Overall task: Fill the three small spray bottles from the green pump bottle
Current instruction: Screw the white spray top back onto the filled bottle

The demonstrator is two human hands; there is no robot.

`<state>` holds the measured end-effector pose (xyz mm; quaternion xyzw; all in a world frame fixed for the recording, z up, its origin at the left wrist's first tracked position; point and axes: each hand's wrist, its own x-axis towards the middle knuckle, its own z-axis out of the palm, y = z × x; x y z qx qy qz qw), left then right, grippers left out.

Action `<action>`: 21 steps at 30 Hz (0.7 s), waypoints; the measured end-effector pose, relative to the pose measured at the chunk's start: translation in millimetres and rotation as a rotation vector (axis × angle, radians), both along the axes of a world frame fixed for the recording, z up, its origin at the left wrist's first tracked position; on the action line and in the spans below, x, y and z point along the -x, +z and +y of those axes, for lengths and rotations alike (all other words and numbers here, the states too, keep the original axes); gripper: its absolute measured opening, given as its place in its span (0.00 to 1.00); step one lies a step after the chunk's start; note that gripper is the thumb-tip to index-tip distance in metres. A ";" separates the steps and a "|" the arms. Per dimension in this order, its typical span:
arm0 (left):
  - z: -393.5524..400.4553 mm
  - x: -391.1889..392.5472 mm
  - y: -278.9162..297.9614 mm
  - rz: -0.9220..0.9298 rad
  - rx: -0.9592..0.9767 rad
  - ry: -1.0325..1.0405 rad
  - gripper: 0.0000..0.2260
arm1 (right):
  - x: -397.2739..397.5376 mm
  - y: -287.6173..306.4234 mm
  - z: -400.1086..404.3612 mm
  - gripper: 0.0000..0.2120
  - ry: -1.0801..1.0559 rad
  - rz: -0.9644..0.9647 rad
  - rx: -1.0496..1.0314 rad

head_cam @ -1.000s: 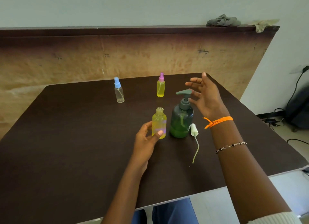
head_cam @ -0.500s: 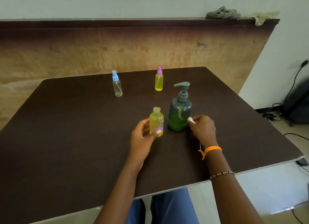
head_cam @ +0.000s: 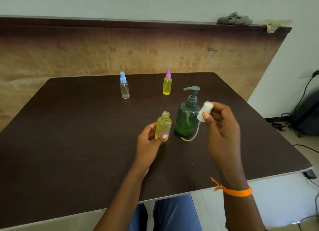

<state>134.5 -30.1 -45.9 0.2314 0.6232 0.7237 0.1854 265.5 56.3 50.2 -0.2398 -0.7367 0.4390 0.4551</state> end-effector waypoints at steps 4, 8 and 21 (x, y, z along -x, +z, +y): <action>0.5 0.3 0.6 -0.008 -0.010 -0.001 0.17 | 9.4 15.5 -7.3 0.11 0.021 0.155 -0.112; -0.7 0.5 0.3 -0.004 -0.018 -0.013 0.18 | 24.1 26.8 -6.5 0.11 0.028 0.212 -0.160; -4.2 -1.1 1.3 0.019 -0.046 -0.034 0.19 | 54.8 35.8 3.3 0.12 0.146 0.055 -0.299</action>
